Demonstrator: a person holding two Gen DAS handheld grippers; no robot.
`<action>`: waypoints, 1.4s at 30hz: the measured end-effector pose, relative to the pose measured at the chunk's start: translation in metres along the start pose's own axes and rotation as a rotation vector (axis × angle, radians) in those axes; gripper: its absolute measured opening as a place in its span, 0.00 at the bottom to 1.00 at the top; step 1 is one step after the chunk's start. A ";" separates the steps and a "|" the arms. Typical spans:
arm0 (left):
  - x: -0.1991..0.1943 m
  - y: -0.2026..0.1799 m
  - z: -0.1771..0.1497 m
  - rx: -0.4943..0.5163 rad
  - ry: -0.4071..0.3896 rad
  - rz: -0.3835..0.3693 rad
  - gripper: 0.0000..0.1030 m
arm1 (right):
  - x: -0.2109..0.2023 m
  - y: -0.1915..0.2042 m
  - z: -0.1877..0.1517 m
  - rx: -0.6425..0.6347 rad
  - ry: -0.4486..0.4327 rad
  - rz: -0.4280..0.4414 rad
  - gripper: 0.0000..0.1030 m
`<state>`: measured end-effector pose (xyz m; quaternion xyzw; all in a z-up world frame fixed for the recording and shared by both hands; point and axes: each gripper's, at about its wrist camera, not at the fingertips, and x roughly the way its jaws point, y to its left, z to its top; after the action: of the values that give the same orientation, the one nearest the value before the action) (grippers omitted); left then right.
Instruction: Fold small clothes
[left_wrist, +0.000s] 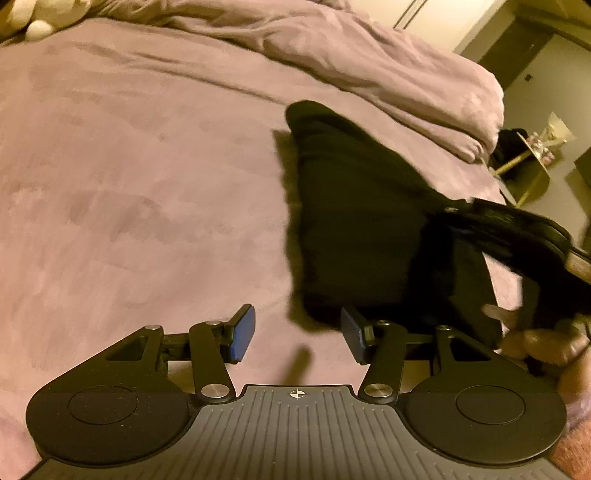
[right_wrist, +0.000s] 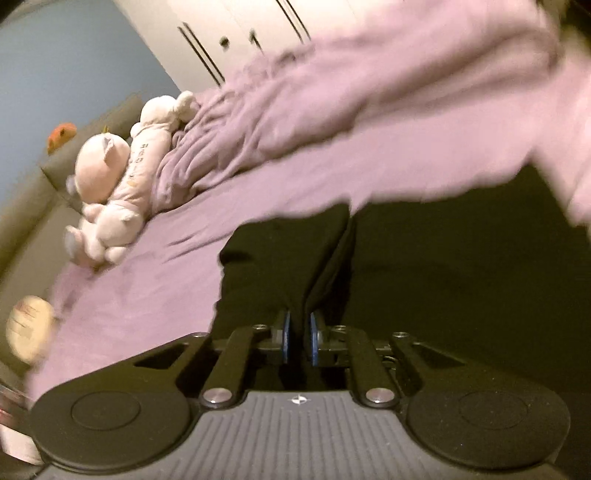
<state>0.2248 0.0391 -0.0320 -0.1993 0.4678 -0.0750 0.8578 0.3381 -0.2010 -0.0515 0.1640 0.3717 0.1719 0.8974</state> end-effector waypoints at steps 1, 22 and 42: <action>0.000 -0.001 0.000 0.006 -0.003 -0.002 0.56 | -0.013 0.004 0.000 -0.055 -0.043 -0.046 0.08; 0.024 -0.039 0.000 0.087 0.070 -0.008 0.58 | -0.013 -0.085 -0.016 0.203 0.062 0.012 0.34; 0.037 -0.065 0.002 0.133 0.114 -0.054 0.61 | -0.089 -0.149 -0.025 0.261 -0.078 -0.191 0.46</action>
<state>0.2505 -0.0310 -0.0328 -0.1498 0.5044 -0.1405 0.8387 0.2887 -0.3674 -0.0763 0.2497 0.3694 0.0298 0.8946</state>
